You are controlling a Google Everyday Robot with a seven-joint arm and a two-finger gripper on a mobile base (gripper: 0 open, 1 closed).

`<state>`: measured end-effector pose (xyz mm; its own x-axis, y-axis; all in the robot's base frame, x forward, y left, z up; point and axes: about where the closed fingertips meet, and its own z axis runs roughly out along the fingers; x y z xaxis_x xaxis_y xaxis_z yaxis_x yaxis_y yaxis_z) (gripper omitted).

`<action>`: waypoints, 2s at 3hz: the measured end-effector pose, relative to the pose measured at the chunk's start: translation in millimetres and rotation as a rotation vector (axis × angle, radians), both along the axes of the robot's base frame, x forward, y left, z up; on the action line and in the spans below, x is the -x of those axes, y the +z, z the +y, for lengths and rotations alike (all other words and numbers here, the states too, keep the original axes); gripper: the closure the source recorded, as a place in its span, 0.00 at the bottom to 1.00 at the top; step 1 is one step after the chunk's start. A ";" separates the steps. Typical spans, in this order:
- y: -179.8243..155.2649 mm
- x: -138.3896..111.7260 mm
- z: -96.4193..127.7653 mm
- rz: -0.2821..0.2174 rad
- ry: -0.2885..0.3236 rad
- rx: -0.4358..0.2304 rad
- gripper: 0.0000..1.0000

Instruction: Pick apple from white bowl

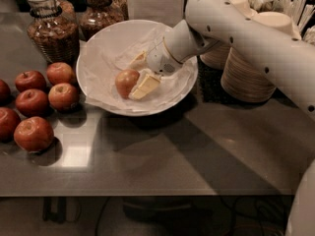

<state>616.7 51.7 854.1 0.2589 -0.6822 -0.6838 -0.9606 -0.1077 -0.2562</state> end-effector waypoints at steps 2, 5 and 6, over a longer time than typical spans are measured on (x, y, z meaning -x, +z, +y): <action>-0.1 0.1 -0.1 0.000 0.000 0.000 0.89; 37.0 34.4 -33.6 -0.099 0.035 -0.113 1.00; 60.4 44.3 -38.7 -0.146 0.059 -0.151 1.00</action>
Offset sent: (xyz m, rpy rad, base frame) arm 0.0000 0.0000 0.0000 0.0000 0.0000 0.0001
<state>572.4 13.0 914.4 0.3990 -0.5556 -0.7294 -0.9053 -0.1125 -0.4096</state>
